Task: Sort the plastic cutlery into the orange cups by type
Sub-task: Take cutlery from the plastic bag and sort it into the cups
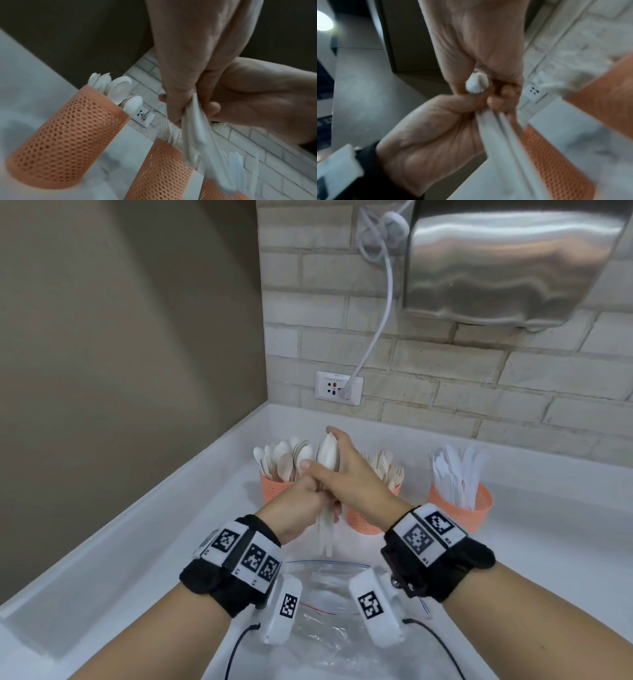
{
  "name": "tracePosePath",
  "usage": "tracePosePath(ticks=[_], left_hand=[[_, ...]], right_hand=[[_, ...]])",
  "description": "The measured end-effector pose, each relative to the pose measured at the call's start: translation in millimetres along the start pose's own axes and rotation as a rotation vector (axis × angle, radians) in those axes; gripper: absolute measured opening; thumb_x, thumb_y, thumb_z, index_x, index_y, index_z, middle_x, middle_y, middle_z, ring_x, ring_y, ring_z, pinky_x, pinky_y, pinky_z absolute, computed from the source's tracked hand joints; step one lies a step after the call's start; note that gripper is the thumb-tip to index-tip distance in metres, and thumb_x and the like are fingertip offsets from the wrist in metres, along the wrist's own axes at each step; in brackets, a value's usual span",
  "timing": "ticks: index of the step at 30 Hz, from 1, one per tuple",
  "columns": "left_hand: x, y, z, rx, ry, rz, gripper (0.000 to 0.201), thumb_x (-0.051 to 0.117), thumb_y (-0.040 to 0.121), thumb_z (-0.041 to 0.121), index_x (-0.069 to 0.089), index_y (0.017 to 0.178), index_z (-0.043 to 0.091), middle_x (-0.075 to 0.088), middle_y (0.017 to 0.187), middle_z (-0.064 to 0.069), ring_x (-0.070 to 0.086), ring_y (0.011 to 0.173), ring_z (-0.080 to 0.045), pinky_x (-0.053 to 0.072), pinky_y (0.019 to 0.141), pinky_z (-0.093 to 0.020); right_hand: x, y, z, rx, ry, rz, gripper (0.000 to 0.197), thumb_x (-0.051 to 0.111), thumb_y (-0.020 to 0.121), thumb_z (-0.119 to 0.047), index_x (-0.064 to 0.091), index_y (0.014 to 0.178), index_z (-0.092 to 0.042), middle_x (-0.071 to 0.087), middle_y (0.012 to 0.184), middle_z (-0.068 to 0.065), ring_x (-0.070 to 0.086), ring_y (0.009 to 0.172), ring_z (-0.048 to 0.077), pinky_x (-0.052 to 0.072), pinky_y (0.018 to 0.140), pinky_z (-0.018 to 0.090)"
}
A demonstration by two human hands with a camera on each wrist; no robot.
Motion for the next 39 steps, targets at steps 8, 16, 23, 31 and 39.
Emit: tracePosePath(ticks=[8,16,23,31,39], left_hand=[[-56,7,2,0.05,0.204,0.21,0.017,0.062,0.086,0.008,0.063,0.103,0.007,0.061,0.102,-0.005,0.055,0.092,-0.014,0.044,0.088,-0.026],[-117,46,-24,-0.113,0.311,0.381,0.071,0.062,0.082,0.046,0.028,0.141,0.026,0.03,0.147,-0.003,0.032,0.135,-0.021,0.029,0.101,-0.028],[-109,56,-49,-0.114,0.127,0.313,0.055,0.037,0.082,0.069,0.037,0.128,0.037,0.051,0.131,0.0,0.049,0.122,-0.02,0.034,0.111,-0.042],[-109,59,-48,-0.06,0.152,0.279,0.061,0.024,0.092,0.06,0.034,0.139,0.022,0.044,0.139,0.001,0.043,0.129,-0.014,0.032,0.112,-0.036],[-106,37,-25,0.091,0.297,0.599,0.022,0.041,0.096,0.031,0.047,0.11,0.015,0.046,0.122,-0.007,0.048,0.108,-0.016,0.037,0.091,-0.025]], right_hand=[[-8,33,-1,-0.05,0.402,0.375,0.04,0.045,0.083,0.007,0.037,0.11,-0.022,0.049,0.068,0.005,0.051,0.051,0.015,0.049,0.058,0.035],[13,64,-18,-0.312,0.388,0.494,0.041,0.04,0.083,0.013,0.034,0.109,-0.018,0.041,0.08,-0.004,0.047,0.06,0.006,0.047,0.058,0.021],[49,73,12,-0.315,0.211,0.421,0.042,0.047,0.084,0.006,0.038,0.096,-0.034,0.044,0.081,-0.003,0.049,0.069,0.013,0.046,0.066,0.031],[42,73,15,-0.37,-0.371,0.365,0.036,0.035,0.096,-0.031,0.05,0.128,-0.02,0.05,0.125,0.004,0.042,0.121,0.023,0.031,0.104,0.04],[33,62,3,-0.172,-0.617,0.065,0.044,0.033,0.099,-0.034,0.035,0.141,-0.022,0.037,0.142,0.008,0.024,0.136,0.025,0.02,0.112,0.039]])
Point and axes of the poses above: each hand's wrist, its own y-axis towards the middle knuckle, its own x-axis out of the palm, z = x × y, the point moved 3 cm from there along y, towards the middle knuckle
